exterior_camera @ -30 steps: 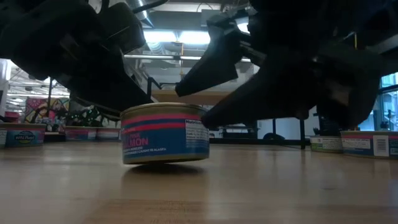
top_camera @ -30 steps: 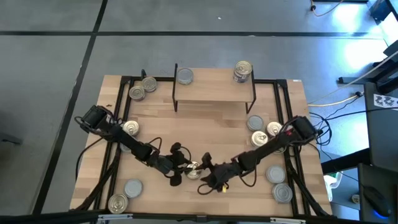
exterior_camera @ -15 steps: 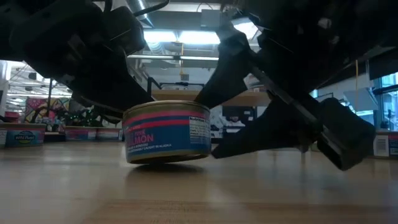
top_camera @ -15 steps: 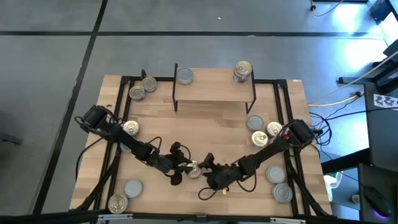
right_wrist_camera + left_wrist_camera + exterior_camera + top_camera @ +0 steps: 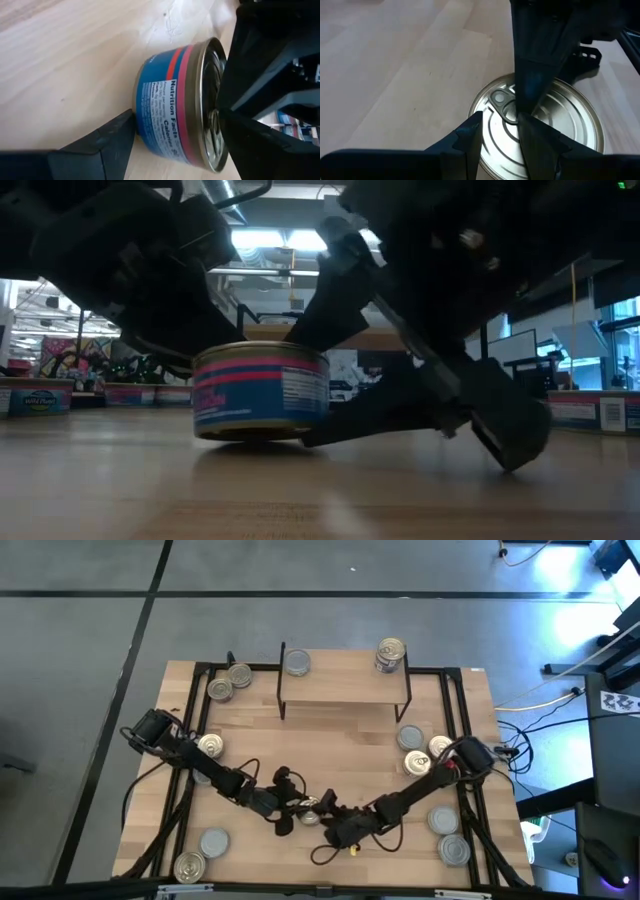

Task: Stack canned seafood by type on shelf
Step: Put the blue pink tuna can on the shelf

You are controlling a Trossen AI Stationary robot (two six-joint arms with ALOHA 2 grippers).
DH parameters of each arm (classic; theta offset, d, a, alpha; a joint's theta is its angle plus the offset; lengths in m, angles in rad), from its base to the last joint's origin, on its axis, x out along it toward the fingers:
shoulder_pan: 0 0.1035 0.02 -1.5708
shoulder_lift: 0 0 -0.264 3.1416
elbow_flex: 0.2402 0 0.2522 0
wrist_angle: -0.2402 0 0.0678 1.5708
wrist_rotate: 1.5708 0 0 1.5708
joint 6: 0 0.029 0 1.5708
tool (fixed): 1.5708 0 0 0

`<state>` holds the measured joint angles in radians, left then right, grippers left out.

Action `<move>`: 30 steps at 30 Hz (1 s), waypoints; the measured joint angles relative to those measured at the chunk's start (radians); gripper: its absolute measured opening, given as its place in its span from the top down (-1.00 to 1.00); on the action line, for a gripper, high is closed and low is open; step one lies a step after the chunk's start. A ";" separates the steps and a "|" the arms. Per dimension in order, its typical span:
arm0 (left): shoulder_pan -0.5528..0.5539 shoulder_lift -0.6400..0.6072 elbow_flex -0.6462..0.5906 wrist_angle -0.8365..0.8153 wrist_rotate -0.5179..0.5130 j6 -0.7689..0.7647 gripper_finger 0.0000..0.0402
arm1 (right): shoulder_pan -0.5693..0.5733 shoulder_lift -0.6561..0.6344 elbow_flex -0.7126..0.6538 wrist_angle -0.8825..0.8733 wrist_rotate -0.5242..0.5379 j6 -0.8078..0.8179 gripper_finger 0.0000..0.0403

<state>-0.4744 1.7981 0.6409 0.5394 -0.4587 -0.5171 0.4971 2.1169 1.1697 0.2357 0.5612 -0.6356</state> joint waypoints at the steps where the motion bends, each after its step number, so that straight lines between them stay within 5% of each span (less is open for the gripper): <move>1: 0.000 0.000 -0.001 -0.001 -0.001 0.000 0.39 | -0.003 0.003 0.008 -0.002 0.004 -0.002 -0.39; 8: -0.001 0.000 -0.001 -0.004 -0.005 -0.005 0.39 | -0.010 0.007 0.024 -0.012 0.015 -0.001 -0.37; 15: -0.002 -0.001 -0.001 -0.005 -0.015 0.010 0.39 | -0.011 0.008 0.024 -0.006 0.036 0.057 -0.01; 30: -0.002 -0.072 0.000 -0.029 0.018 0.104 0.39 | 0.015 -0.033 0.024 -0.066 0.060 0.100 0.06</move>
<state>-0.4764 1.7264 0.6405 0.5104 -0.4409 -0.4135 0.5117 2.0835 1.1935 0.1697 0.6208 -0.5360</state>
